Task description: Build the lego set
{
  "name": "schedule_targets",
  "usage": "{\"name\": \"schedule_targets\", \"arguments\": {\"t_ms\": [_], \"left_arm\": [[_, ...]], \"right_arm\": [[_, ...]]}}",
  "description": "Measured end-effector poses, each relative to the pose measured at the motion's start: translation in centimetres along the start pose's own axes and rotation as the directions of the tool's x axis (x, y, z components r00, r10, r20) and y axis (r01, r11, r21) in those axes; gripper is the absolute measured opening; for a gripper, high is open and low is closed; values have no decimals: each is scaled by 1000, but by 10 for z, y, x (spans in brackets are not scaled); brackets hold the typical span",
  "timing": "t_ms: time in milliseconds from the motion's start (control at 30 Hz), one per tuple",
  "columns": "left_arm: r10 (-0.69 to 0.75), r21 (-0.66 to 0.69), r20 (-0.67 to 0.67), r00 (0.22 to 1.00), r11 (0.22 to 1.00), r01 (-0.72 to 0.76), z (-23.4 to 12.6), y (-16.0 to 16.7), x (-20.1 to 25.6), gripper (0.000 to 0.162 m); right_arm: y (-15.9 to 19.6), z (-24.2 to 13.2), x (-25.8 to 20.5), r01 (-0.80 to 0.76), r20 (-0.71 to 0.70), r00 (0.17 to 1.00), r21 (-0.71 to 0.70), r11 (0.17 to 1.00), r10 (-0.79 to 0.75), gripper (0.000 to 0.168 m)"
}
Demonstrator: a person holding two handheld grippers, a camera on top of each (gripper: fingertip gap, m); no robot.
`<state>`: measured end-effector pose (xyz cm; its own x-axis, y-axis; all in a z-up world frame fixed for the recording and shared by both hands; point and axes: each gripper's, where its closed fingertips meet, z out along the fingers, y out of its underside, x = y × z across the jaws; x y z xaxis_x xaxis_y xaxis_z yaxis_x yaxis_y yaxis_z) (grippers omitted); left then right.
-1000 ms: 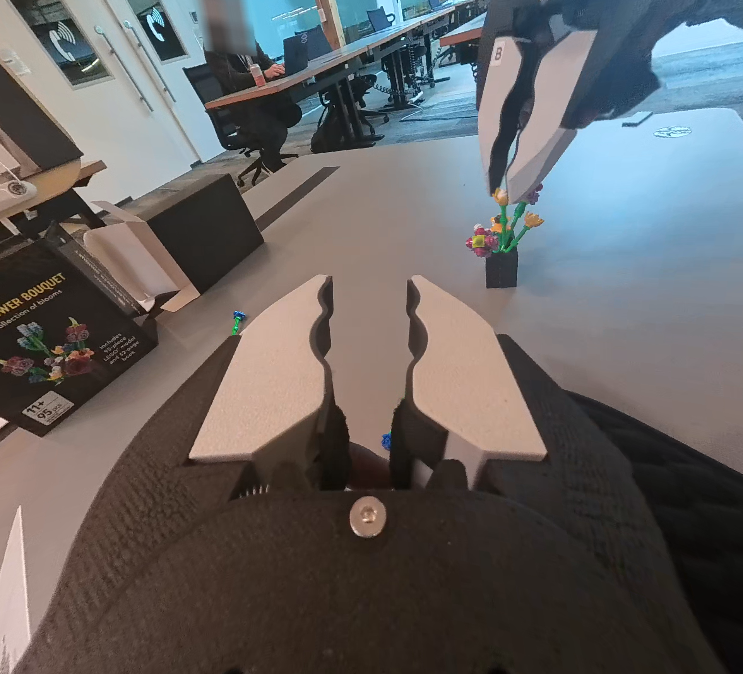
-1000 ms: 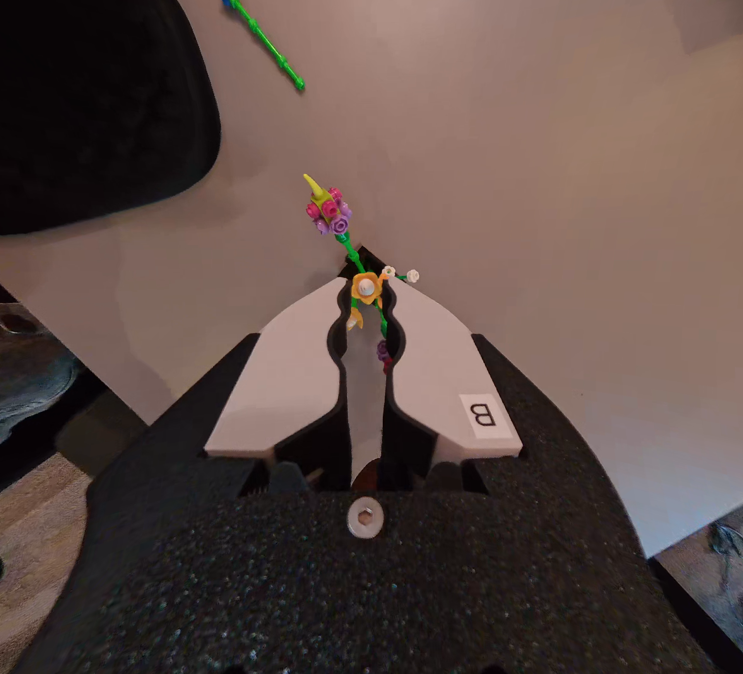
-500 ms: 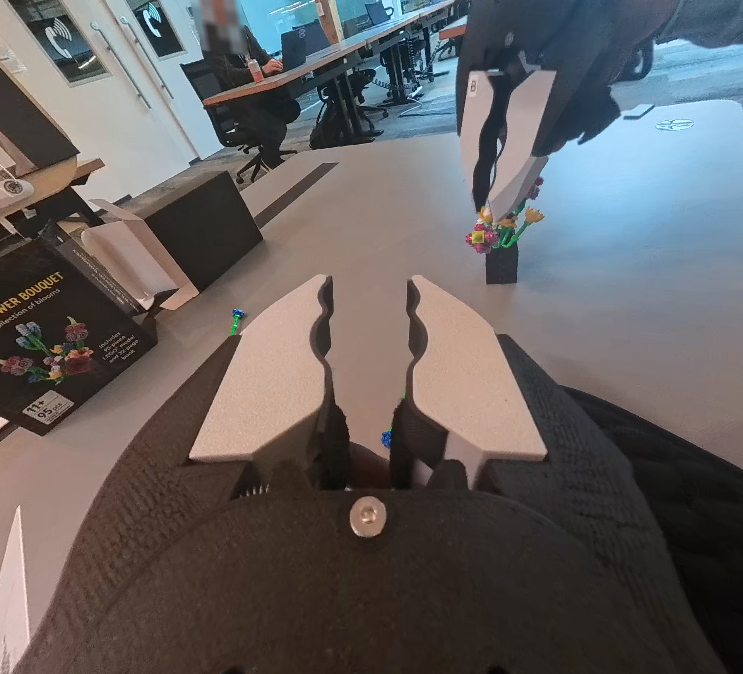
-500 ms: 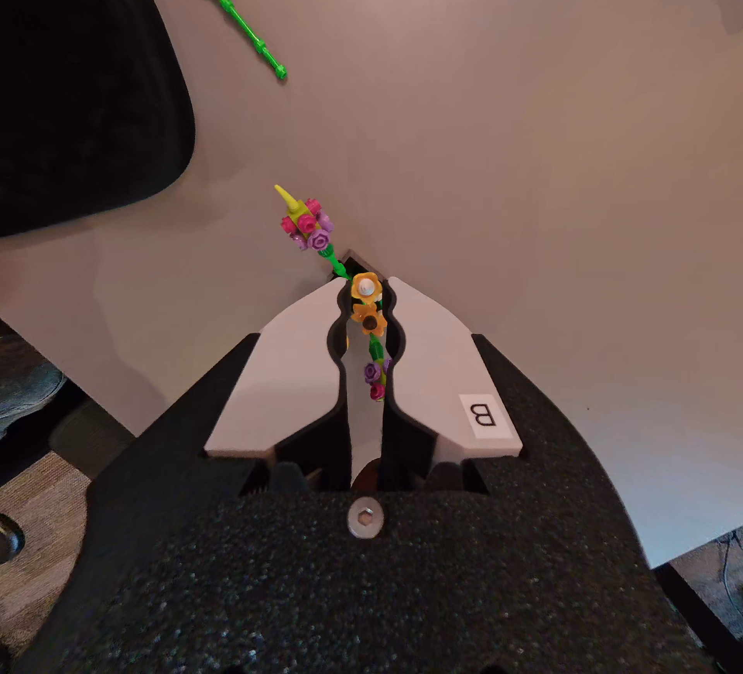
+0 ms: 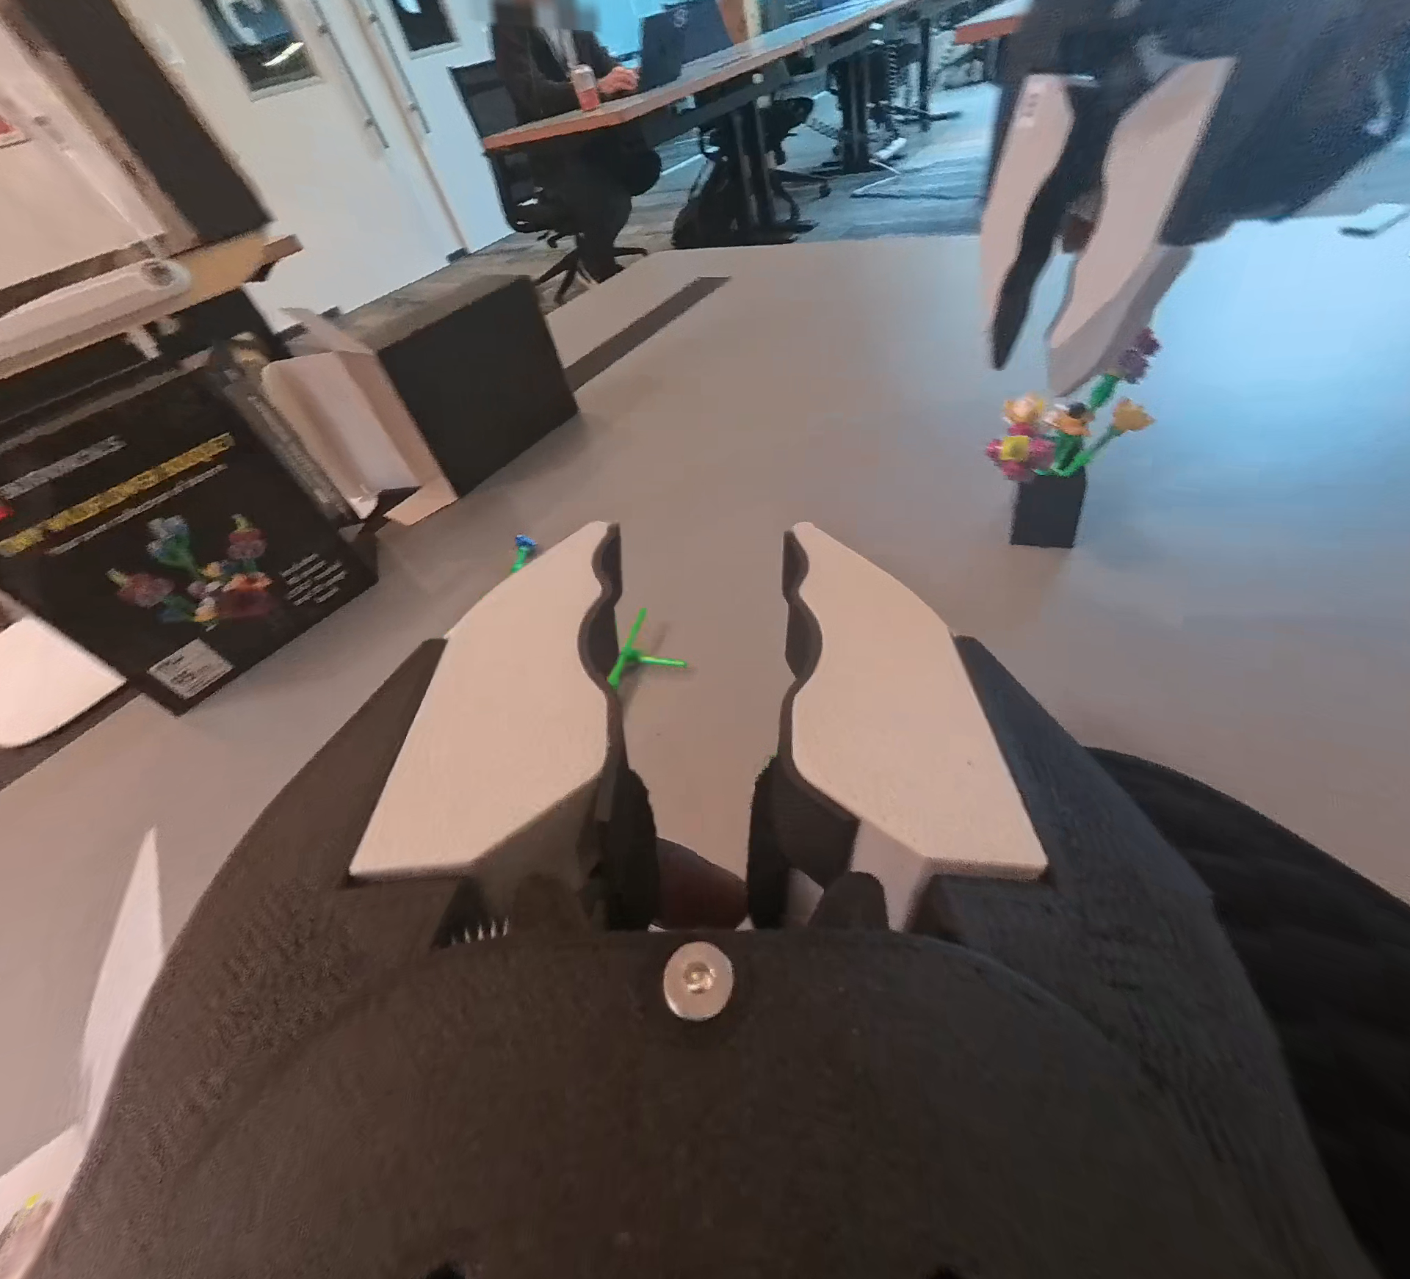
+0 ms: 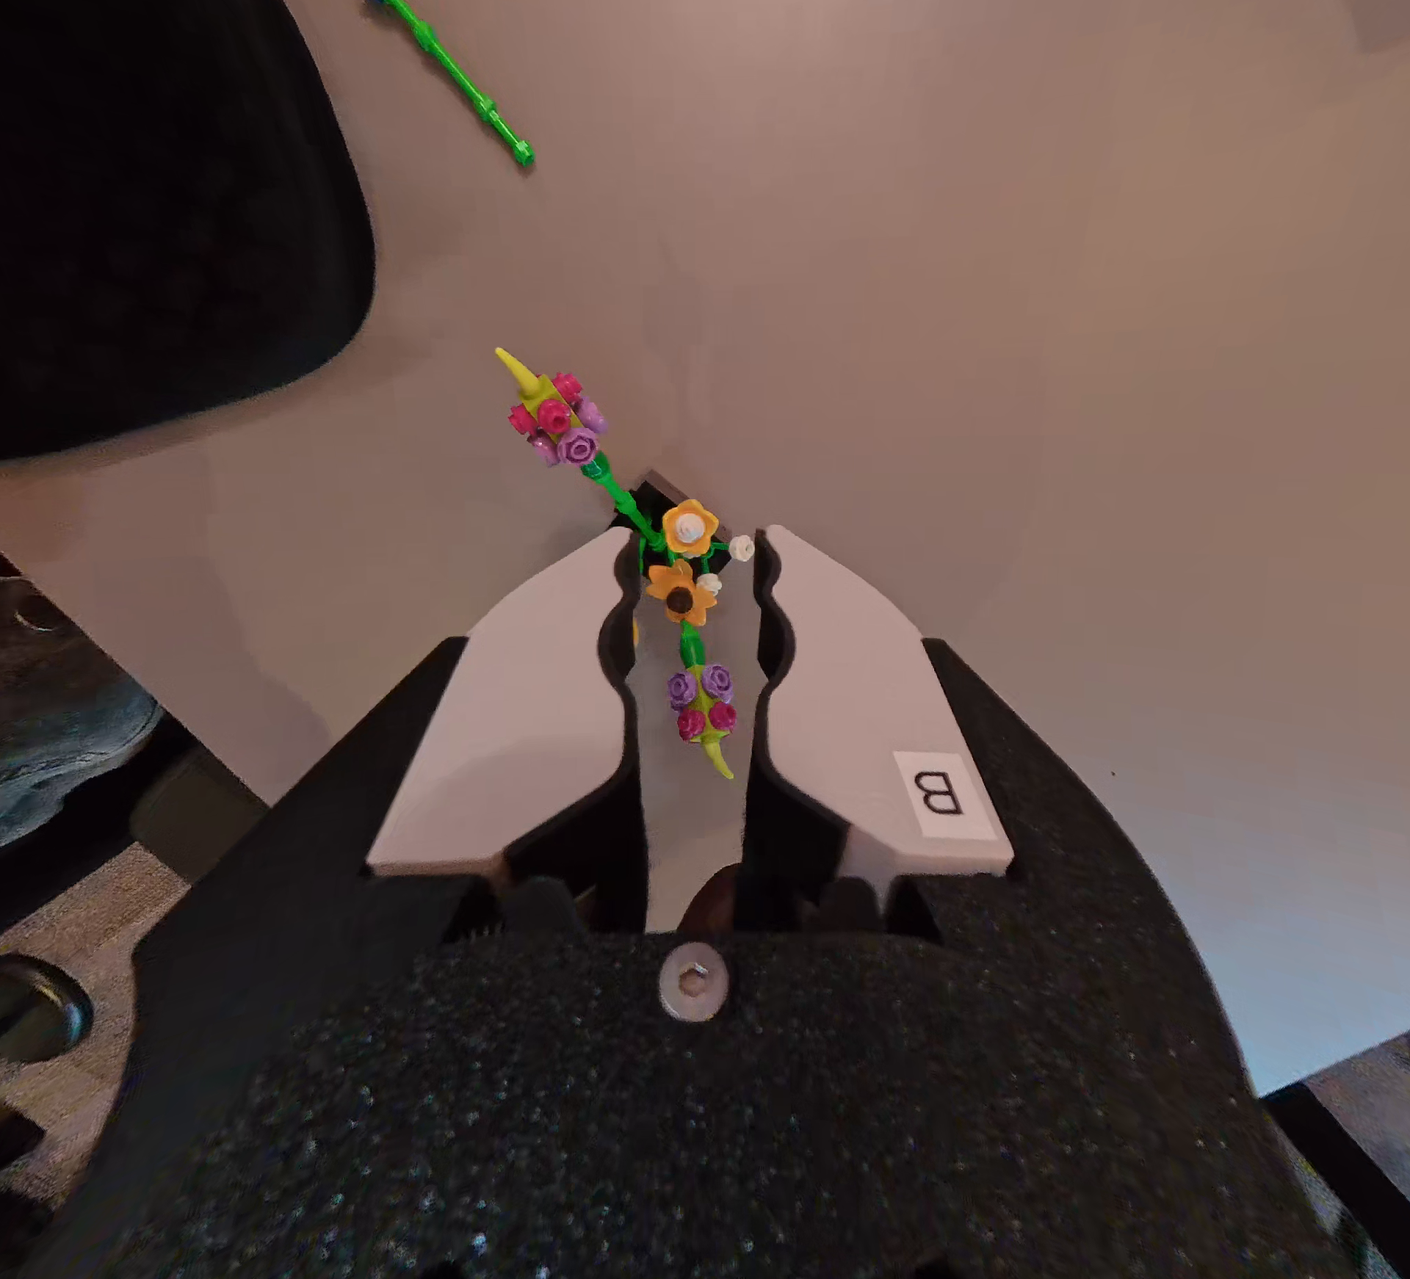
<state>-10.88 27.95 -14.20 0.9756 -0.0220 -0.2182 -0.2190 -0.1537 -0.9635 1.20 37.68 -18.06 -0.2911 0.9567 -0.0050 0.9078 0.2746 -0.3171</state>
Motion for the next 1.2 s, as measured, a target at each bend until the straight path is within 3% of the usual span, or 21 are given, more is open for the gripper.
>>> {"name": "schedule_targets", "arguments": {"t_ms": [133,200,267,367,433,533,633,833,967,1067,1133,1200], "left_arm": [[-181,111,139,974,980,166,-11,-10,-33,46],[-391,233,65,918,901,367,-19,-20,-43,49],[-489,289,14,872,837,465,-24,-25,-50,49],[-451,317,53,891,854,413,-28,-28,-57,49],[-452,421,39,891,816,396,-40,-44,-59,49],[-528,629,-15,849,655,418,-74,-68,-77,49],[-618,681,-45,785,555,477,-89,-66,-99,49],[-644,668,-38,764,552,499,-87,-61,-103,49],[-653,665,-22,757,556,499,-88,-59,-107,48],[-664,661,-6,747,558,502,-88,-57,-111,47],[-665,666,-3,747,556,498,-90,-57,-113,46],[-665,670,-3,747,553,495,-91,-58,-113,46]], "right_arm": [[-15,-13,-3,2,17,1000,83,997,-3,31],[-40,-23,-18,-10,65,998,192,981,-3,30],[-64,-28,-40,23,107,993,258,966,-52,30],[-88,-19,-65,141,104,980,255,957,-172,30],[-102,-8,-81,194,122,965,249,949,-230,30],[-116,16,-95,246,94,958,217,945,-271,30],[-121,48,-96,271,19,961,141,952,-277,28],[-114,90,-81,305,-103,945,-57,951,-309,19],[-113,101,-78,317,-106,940,-87,944,-325,19],[-112,106,-84,310,-72,946,-71,948,-315,4],[-114,102,-78,286,-118,950,-49,957,-290,2],[-126,84,-72,212,-160,967,77,974,-198,3]]}}
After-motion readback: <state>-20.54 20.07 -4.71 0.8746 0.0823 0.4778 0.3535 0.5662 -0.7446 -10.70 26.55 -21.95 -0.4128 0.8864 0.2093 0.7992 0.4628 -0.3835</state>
